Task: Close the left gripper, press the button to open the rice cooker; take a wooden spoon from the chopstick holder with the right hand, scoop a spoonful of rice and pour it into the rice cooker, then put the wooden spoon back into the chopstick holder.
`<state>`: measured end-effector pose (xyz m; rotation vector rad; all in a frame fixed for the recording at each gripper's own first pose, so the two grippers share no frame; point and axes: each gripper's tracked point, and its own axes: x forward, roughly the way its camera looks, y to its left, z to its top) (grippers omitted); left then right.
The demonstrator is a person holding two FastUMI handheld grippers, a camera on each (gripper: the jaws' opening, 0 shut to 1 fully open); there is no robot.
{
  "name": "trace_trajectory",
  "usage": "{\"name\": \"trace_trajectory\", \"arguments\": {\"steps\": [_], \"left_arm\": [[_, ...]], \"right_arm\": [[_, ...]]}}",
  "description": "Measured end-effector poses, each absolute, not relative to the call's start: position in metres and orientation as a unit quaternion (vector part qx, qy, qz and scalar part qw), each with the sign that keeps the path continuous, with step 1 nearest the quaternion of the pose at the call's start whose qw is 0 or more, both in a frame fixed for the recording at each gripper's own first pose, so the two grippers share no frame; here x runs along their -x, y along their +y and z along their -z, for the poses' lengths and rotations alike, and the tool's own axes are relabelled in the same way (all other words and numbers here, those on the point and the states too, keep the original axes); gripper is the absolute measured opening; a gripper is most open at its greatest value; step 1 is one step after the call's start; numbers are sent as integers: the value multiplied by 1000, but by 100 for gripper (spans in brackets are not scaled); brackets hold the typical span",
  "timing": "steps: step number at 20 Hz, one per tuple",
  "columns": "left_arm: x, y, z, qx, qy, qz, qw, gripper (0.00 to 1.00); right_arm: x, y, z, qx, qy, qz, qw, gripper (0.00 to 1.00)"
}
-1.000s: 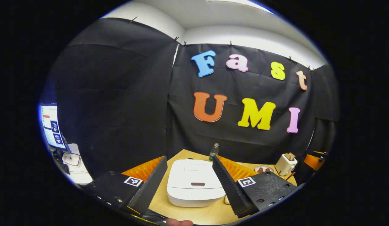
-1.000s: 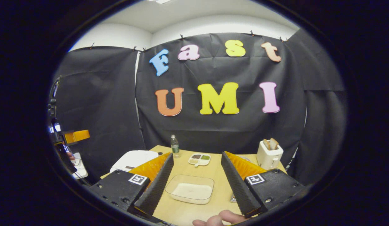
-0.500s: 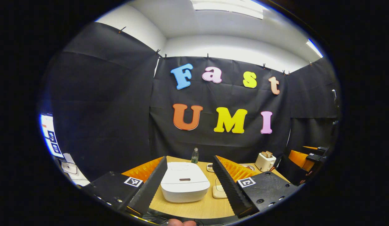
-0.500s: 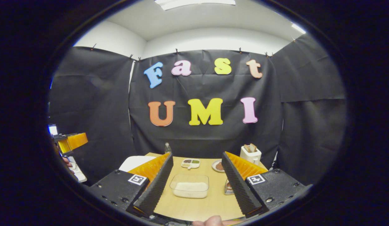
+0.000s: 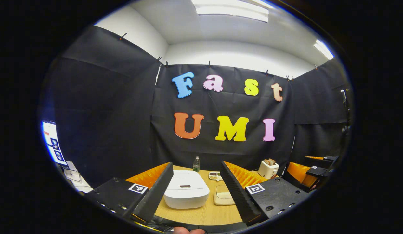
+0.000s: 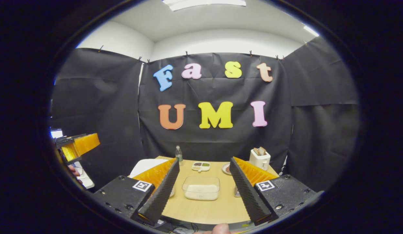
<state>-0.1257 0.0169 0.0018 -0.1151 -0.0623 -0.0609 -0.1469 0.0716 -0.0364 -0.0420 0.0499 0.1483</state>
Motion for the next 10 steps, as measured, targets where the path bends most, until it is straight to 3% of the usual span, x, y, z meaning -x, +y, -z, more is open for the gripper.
{"name": "trace_trajectory", "arguments": {"steps": [3,5,10], "left_arm": [[125,10,1,45,-30,29,998,94],[123,2,0,37,-30,33,998,94],[124,-14,-2,44,-27,50,997,94]], "right_arm": [[149,69,33,19,24,-73,997,96],[150,66,32,16,24,-70,997,100],[153,59,33,12,29,-65,997,100]]}}
